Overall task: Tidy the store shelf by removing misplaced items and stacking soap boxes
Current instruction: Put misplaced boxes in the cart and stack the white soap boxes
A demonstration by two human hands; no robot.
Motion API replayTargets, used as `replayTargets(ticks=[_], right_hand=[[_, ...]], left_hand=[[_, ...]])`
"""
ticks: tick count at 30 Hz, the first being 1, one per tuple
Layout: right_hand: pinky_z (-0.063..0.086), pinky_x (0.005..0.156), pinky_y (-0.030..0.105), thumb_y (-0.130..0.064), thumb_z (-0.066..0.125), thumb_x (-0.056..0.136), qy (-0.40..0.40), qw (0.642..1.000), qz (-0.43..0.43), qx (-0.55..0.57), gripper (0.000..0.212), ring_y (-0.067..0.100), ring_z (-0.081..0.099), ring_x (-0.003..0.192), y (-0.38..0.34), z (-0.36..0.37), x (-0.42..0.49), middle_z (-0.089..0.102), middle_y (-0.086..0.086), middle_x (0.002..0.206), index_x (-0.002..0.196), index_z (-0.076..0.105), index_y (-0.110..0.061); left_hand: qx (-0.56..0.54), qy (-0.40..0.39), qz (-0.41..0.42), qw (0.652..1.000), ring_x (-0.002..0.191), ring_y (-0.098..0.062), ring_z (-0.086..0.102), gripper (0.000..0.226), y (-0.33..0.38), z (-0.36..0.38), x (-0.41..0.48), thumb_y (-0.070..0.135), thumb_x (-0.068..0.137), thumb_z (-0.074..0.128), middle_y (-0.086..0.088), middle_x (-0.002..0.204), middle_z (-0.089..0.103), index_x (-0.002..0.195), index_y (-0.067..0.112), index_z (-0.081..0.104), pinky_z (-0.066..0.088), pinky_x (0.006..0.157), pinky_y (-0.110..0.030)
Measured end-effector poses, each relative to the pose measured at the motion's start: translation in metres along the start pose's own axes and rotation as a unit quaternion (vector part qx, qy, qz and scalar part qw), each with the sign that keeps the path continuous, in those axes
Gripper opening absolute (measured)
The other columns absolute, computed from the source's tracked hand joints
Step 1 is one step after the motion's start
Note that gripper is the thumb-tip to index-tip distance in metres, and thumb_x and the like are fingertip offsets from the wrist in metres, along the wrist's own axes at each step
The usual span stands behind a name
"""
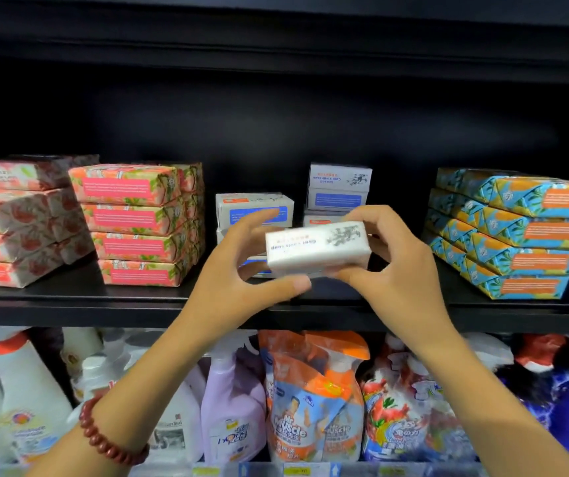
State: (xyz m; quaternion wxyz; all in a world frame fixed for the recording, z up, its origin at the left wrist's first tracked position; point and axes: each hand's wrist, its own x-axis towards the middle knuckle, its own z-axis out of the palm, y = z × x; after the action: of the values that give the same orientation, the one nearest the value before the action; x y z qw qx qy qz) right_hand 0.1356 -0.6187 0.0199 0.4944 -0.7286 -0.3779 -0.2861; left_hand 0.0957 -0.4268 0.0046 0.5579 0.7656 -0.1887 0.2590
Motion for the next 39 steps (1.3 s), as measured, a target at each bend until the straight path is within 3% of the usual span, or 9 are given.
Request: replayTargets(ticks=[5, 10, 15, 17, 21, 24, 28, 33, 39], right_hand=[[0.049, 0.079, 0.015, 0.009, 0.072, 0.067, 0.042, 0.993, -0.099, -0.053, 0.052, 0.001, 0.055, 0.103, 0.008, 0.013, -0.007, 0.054, -0.015, 0.102, 0.104, 0.052, -0.022], [0.043, 0.085, 0.007, 0.002, 0.067, 0.072, 0.033, 0.991, -0.122, -0.050, 0.045, -0.003, 0.047, 0.115, 0.010, 0.018, -0.008, 0.051, -0.010, 0.115, 0.107, 0.046, -0.017], [0.040, 0.091, 0.010, -0.018, 0.073, 0.078, 0.046, 0.995, -0.059, -0.067, 0.041, -0.001, 0.051, 0.109, 0.015, 0.007, -0.006, 0.056, -0.008, 0.111, 0.113, 0.053, -0.019], [0.040, 0.087, 0.009, -0.030, 0.072, 0.078, -0.015, 0.993, -0.031, -0.113, 0.030, -0.002, 0.053, 0.101, 0.021, 0.003, -0.010, 0.058, -0.012, 0.103, 0.104, 0.059, -0.022], [0.045, 0.088, 0.023, -0.050, 0.070, 0.074, -0.178, 0.966, 0.023, -0.186, 0.040, 0.004, 0.054, 0.101, 0.036, 0.004, -0.026, 0.061, -0.014, 0.105, 0.103, 0.066, -0.023], [0.041, 0.093, 0.019, -0.037, 0.071, 0.079, -0.182, 0.964, 0.026, -0.195, 0.033, 0.003, 0.051, 0.107, 0.041, 0.004, -0.034, 0.060, -0.015, 0.111, 0.109, 0.065, -0.024], [0.034, 0.088, 0.006, -0.029, 0.069, 0.083, -0.170, 0.964, 0.019, -0.206, 0.027, 0.001, 0.051, 0.106, 0.045, 0.005, -0.036, 0.061, -0.014, 0.112, 0.109, 0.065, -0.024], [0.041, 0.090, 0.016, -0.027, 0.070, 0.082, -0.165, 0.965, 0.021, -0.202, 0.027, 0.003, 0.053, 0.105, 0.047, 0.005, -0.035, 0.062, -0.012, 0.110, 0.108, 0.066, -0.024], [0.046, 0.089, 0.022, -0.031, 0.074, 0.077, -0.181, 0.964, 0.025, -0.192, 0.027, 0.002, 0.055, 0.101, 0.043, 0.002, -0.029, 0.064, -0.014, 0.106, 0.102, 0.069, -0.024]], left_hand=[[-0.041, 0.013, -0.073, 0.996, 0.093, -0.007, 0.067, 0.046, 0.011, 0.003, 0.001, 0.032, 0.065, 0.079, 0.010, 0.099, 0.072, 0.107, 0.018, 0.066, 0.052, 0.070, -0.016], [-0.028, 0.070, -0.032, 0.997, 0.091, -0.007, 0.069, 0.059, 0.013, -0.002, -0.001, 0.017, 0.051, 0.091, 0.005, 0.098, 0.073, 0.104, 0.013, 0.063, 0.053, 0.072, -0.018], [0.023, 0.166, 0.015, 0.986, 0.092, -0.008, 0.068, 0.063, 0.024, -0.020, 0.021, 0.027, 0.053, 0.092, 0.002, 0.101, 0.070, 0.106, 0.012, 0.059, 0.057, 0.073, -0.023], [0.061, 0.197, 0.025, 0.978, 0.092, -0.008, 0.068, 0.064, 0.025, -0.027, 0.035, 0.034, 0.055, 0.091, 0.002, 0.102, 0.070, 0.106, 0.012, 0.059, 0.057, 0.071, -0.025], [0.149, 0.248, 0.032, 0.957, 0.087, -0.001, 0.065, 0.056, 0.021, -0.030, 0.060, 0.037, 0.062, 0.087, 0.008, 0.098, 0.067, 0.104, 0.016, 0.057, 0.054, 0.070, -0.017], [0.183, 0.255, 0.021, 0.949, 0.084, 0.002, 0.061, 0.055, 0.012, -0.028, 0.070, 0.039, 0.062, 0.086, 0.011, 0.095, 0.064, 0.105, 0.018, 0.056, 0.050, 0.067, -0.010], [0.171, 0.247, -0.002, 0.954, 0.086, -0.005, 0.066, 0.052, -0.004, -0.030, 0.075, 0.043, 0.066, 0.082, 0.006, 0.096, 0.068, 0.104, 0.015, 0.060, 0.054, 0.069, -0.022], [0.182, 0.234, 0.033, 0.955, 0.082, -0.004, 0.066, 0.034, -0.013, -0.027, 0.072, 0.044, 0.082, 0.069, 0.006, 0.090, 0.069, 0.092, 0.012, 0.062, 0.054, 0.065, -0.019], [0.174, 0.243, 0.045, 0.953, 0.101, 0.002, 0.061, 0.025, -0.020, -0.018, 0.054, 0.025, 0.094, 0.057, 0.009, 0.112, 0.065, 0.119, 0.018, 0.059, 0.050, 0.078, -0.011]])
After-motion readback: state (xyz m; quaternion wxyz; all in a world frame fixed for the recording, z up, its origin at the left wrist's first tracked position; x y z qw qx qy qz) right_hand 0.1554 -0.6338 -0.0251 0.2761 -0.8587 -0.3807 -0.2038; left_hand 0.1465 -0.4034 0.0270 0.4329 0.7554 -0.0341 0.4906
